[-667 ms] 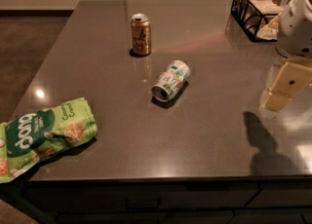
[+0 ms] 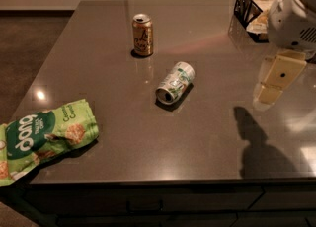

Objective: Place 7up can upright

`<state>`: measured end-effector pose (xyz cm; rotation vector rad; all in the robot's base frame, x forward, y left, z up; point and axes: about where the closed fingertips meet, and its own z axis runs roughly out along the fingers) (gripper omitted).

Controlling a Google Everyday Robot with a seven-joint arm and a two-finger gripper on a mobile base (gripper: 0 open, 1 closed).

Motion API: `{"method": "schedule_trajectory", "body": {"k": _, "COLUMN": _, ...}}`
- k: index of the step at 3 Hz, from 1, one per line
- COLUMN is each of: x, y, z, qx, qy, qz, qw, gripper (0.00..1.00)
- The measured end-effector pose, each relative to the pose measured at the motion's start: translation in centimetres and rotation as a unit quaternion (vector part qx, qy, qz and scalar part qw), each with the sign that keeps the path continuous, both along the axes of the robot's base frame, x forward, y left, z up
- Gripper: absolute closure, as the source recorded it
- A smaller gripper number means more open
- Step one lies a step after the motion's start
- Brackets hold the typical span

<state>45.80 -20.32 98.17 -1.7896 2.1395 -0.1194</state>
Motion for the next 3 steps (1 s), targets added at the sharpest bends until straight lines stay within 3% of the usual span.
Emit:
{"method": "schedule_trajectory", "body": {"k": 1, "x": 3.0, "y": 2.2, "z": -1.0, "qx": 0.015, "qy": -0.004, "qz": 0.062, "qw": 0.998, "gripper": 0.0}}
{"method": "schedule_trajectory", "body": {"k": 2, "x": 5.9, "y": 4.7, "z": -3.0, "qx": 0.017, "qy": -0.012, "qz": 0.14, "qw": 0.9899, "gripper": 0.0}}
{"method": "schedule_trajectory", "body": {"k": 3, "x": 7.4, "y": 6.9, "z": -4.8, "qx": 0.011, "qy": -0.01, "qz": 0.219, "qw": 0.9756, "gripper": 0.0}}
